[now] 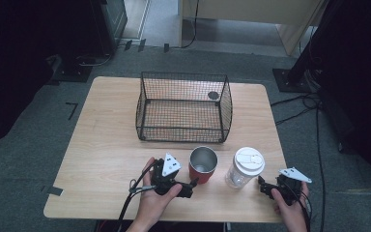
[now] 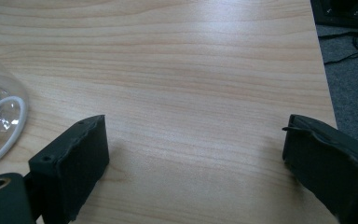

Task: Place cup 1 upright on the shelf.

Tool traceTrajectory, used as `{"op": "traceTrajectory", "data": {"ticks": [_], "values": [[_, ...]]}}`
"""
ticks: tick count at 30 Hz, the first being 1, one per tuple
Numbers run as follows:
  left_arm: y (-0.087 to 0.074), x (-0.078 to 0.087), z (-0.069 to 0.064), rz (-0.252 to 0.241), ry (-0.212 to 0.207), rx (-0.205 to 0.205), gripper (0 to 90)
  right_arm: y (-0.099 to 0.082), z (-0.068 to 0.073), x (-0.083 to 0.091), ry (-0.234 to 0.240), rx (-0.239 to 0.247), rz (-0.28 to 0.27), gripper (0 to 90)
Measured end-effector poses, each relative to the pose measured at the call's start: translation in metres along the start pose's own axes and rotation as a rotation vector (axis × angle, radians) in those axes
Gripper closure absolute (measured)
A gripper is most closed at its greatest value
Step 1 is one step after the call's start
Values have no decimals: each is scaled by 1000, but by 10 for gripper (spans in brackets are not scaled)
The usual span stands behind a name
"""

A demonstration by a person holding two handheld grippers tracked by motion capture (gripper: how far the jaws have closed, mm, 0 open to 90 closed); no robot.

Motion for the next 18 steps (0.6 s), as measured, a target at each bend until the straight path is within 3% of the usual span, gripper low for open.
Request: {"op": "traceTrajectory", "data": {"ticks": [13, 18], "values": [[10, -18, -13, 17, -14, 15, 0, 0, 0, 0, 0, -1, 1, 67], [14, -24, -17, 17, -17, 3, 0, 0, 0, 0, 0, -1, 1, 67]]}}
Point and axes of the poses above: each handheld gripper's, and its own axes: x roughly backward along the jaws, y roughly out of its top, z roughly to its left, the point moved 4 cm from there along -x, roughly forward along the jaws, and after that the axes turned 2 degrees about y, right-handed, at the moved point
